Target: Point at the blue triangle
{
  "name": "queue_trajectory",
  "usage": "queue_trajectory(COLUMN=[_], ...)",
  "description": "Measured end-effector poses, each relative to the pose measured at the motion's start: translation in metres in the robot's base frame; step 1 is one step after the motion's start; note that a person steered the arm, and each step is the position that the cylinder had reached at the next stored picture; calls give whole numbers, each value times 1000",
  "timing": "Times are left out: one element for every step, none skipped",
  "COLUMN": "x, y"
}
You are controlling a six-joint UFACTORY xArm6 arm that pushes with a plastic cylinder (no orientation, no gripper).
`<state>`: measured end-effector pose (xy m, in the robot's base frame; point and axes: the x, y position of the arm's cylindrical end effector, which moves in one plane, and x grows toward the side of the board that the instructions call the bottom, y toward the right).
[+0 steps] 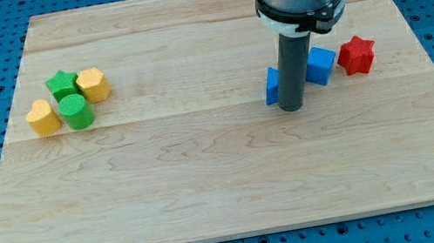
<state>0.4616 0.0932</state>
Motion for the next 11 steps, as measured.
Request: queue_trajectory(x=[0, 3, 14, 14, 14, 13, 13, -2, -4, -4, -4], y=[-1, -7, -7, -8, -10, -12, -12, -17, -18, -18, -42])
